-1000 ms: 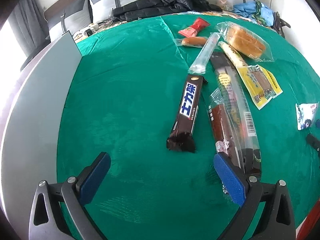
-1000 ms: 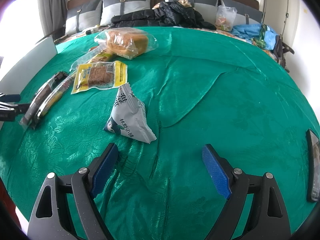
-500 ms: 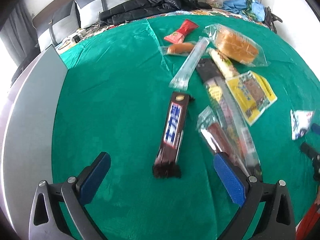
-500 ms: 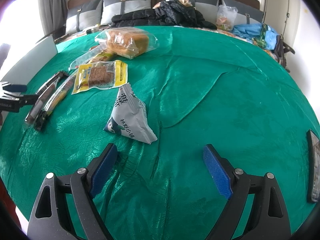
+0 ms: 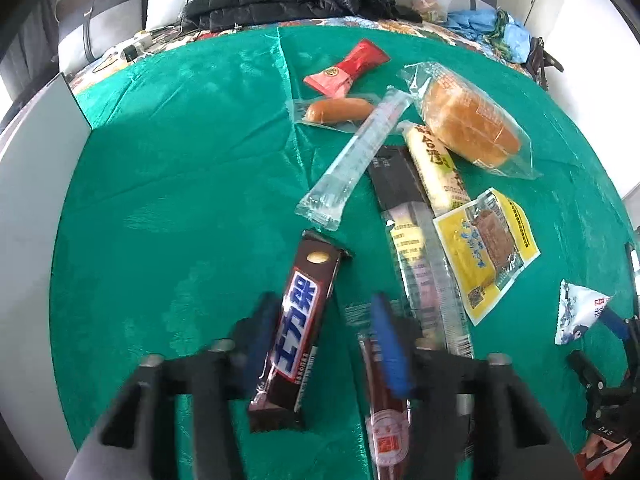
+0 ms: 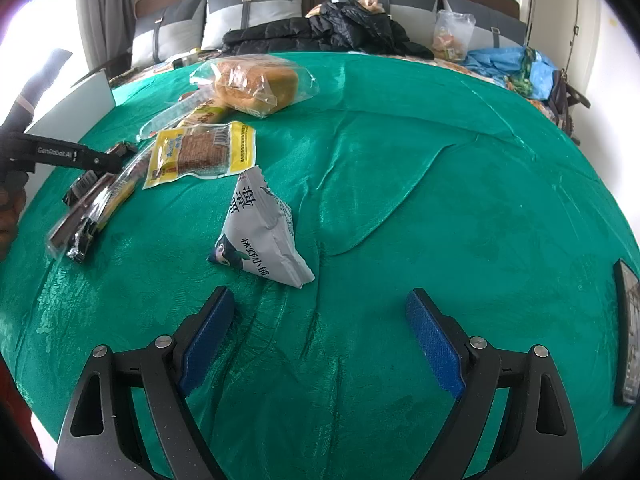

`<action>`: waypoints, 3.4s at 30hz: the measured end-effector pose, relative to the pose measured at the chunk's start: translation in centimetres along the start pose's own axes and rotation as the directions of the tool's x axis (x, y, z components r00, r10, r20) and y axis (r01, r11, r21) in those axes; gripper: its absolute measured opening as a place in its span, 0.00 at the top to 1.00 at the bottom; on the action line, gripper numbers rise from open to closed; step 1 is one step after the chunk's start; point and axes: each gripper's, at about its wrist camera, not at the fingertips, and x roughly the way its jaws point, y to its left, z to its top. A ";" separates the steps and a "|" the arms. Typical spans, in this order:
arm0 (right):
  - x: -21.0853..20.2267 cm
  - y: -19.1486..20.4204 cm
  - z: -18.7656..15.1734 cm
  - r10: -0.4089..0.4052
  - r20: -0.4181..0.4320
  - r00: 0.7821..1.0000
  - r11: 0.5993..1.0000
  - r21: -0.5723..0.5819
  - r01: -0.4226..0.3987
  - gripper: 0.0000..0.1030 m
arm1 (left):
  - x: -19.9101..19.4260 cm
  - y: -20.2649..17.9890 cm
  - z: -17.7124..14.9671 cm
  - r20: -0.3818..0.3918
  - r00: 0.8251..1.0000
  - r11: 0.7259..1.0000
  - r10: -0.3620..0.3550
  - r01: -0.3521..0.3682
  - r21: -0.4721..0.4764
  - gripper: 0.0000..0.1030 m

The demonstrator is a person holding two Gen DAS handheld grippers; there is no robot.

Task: Organize snacks
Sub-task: 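Grasp the dark chocolate bar with the left gripper, then carry the chocolate bar into the box with the left gripper while the right gripper grasps the white snack bag, then release the chocolate bar and white bag into the box, withdraw both grippers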

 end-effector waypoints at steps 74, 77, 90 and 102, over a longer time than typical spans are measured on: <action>-11.0 16.1 14.7 0.521 0.056 0.851 0.843 -0.189 -0.504 0.67 | -24.1 18.2 -9.5 0.371 0.928 0.929 0.009 0.130 -0.346 0.84; -12.6 23.7 17.8 0.628 0.022 0.778 0.759 -0.240 -0.606 0.67 | -24.8 23.2 -10.7 0.336 0.936 0.908 0.101 0.052 -0.417 0.84; -8.5 38.6 18.7 0.644 -0.087 0.760 0.725 -0.248 -0.642 0.26 | -22.9 28.0 -16.7 0.211 0.892 0.851 0.399 -0.275 -0.447 0.16; 0.3 7.9 4.6 0.065 0.043 0.997 0.985 -0.161 -0.057 0.26 | -14.9 16.3 -8.8 0.267 0.930 0.958 0.253 -0.203 -0.202 0.15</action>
